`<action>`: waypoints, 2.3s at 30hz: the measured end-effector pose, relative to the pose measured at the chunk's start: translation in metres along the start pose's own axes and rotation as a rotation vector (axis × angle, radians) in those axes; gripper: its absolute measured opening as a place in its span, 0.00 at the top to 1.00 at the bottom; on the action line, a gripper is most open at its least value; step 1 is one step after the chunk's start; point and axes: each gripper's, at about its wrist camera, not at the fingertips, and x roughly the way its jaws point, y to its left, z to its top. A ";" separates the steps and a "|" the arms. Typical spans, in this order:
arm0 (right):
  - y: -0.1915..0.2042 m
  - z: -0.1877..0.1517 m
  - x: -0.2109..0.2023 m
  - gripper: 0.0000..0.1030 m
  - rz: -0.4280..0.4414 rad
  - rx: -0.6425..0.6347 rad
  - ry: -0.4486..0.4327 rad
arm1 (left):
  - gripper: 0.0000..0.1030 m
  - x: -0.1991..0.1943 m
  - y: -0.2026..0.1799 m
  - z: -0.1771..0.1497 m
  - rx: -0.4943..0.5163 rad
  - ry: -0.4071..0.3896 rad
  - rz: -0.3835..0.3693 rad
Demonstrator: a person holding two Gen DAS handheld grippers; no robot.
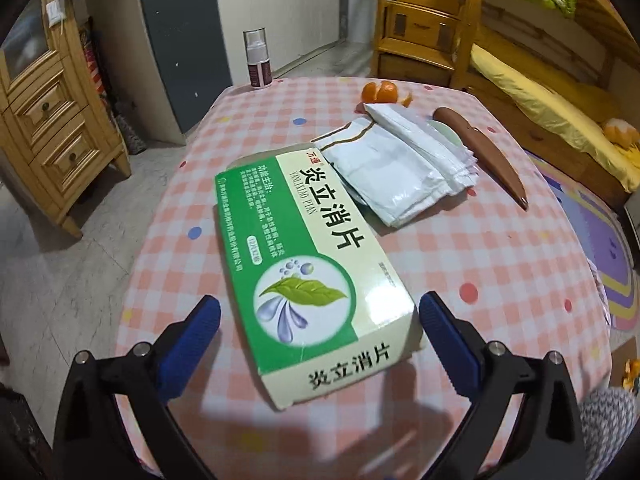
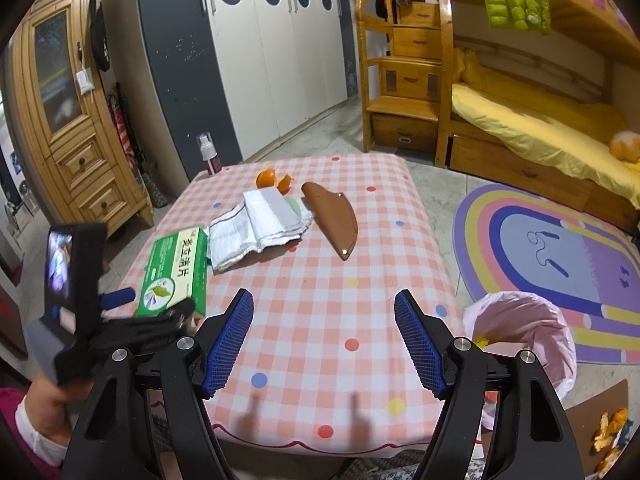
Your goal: Collect trash
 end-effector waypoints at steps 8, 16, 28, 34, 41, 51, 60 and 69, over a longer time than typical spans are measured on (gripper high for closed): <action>0.004 -0.005 0.009 0.29 0.015 -0.011 0.029 | 0.06 0.004 0.002 0.003 -0.020 0.001 0.094; 0.004 -0.008 0.013 0.29 0.034 -0.011 0.036 | 0.06 0.012 0.014 0.008 -0.065 0.019 0.132; 0.009 -0.007 0.027 0.48 0.038 -0.007 0.043 | 0.20 0.008 0.024 -0.004 -0.018 -0.021 -0.025; 0.019 -0.004 0.041 0.48 0.047 -0.037 0.064 | 0.20 -0.022 0.039 -0.011 0.006 -0.073 -0.066; 0.035 0.015 0.073 0.28 0.077 -0.085 0.076 | 0.20 -0.031 0.062 0.004 -0.031 -0.098 -0.085; 0.040 0.048 0.138 0.45 0.050 -0.077 0.115 | 0.19 -0.009 0.072 0.023 -0.028 -0.085 -0.047; 0.027 0.057 0.183 0.62 0.066 -0.018 0.185 | 0.19 0.004 0.071 0.025 -0.026 -0.065 -0.056; 0.037 0.050 0.173 0.99 0.056 -0.100 0.175 | 0.19 0.000 0.074 0.019 -0.027 -0.053 -0.045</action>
